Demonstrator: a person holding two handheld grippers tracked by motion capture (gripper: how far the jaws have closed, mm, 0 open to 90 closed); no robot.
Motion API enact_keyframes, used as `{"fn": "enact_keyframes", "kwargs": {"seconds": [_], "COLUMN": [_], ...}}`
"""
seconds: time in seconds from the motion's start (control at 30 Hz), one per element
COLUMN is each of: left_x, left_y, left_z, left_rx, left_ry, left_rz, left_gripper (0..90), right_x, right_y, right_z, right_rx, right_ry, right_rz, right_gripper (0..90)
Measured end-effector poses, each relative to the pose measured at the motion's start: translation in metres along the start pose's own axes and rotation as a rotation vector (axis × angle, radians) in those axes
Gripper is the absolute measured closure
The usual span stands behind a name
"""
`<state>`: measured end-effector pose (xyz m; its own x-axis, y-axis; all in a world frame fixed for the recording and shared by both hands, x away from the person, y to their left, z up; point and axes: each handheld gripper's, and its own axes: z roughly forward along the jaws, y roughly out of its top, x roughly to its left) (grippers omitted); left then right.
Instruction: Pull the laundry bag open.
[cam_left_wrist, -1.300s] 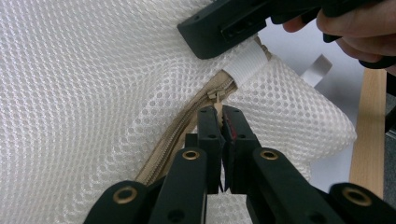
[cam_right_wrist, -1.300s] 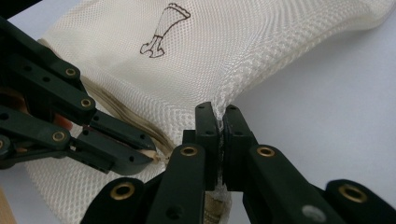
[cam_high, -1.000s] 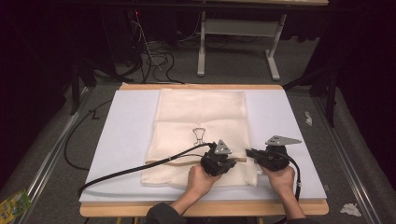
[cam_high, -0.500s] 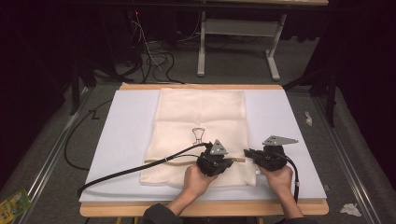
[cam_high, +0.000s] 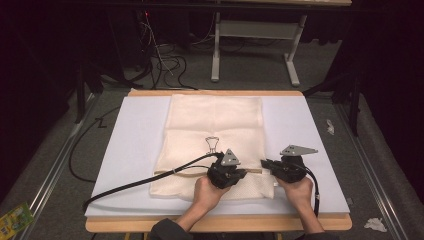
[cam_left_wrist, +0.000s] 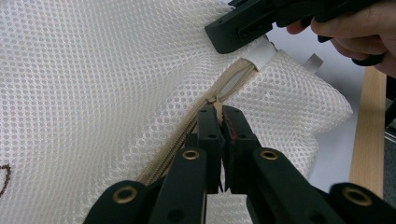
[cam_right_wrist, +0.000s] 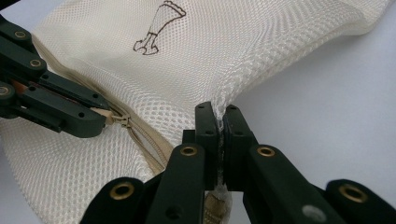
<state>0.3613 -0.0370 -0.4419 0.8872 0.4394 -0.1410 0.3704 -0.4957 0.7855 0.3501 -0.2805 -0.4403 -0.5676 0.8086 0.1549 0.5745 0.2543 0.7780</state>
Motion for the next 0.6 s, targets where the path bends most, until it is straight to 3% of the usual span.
{"fn": "enact_keyframes", "kwargs": {"seconds": [0.6], "left_x": [0.008], "left_y": [-0.008], "left_z": [-0.015], "left_rx": [-0.011], "left_ry": [0.011], "left_rz": [-0.017], "left_gripper": [87.3], "right_x": [0.000], "right_y": [0.000], "right_z": [0.002], "right_rx": [0.008], "right_ry": [-0.013], "right_rz": [-0.005], "right_gripper": [88.6]}}
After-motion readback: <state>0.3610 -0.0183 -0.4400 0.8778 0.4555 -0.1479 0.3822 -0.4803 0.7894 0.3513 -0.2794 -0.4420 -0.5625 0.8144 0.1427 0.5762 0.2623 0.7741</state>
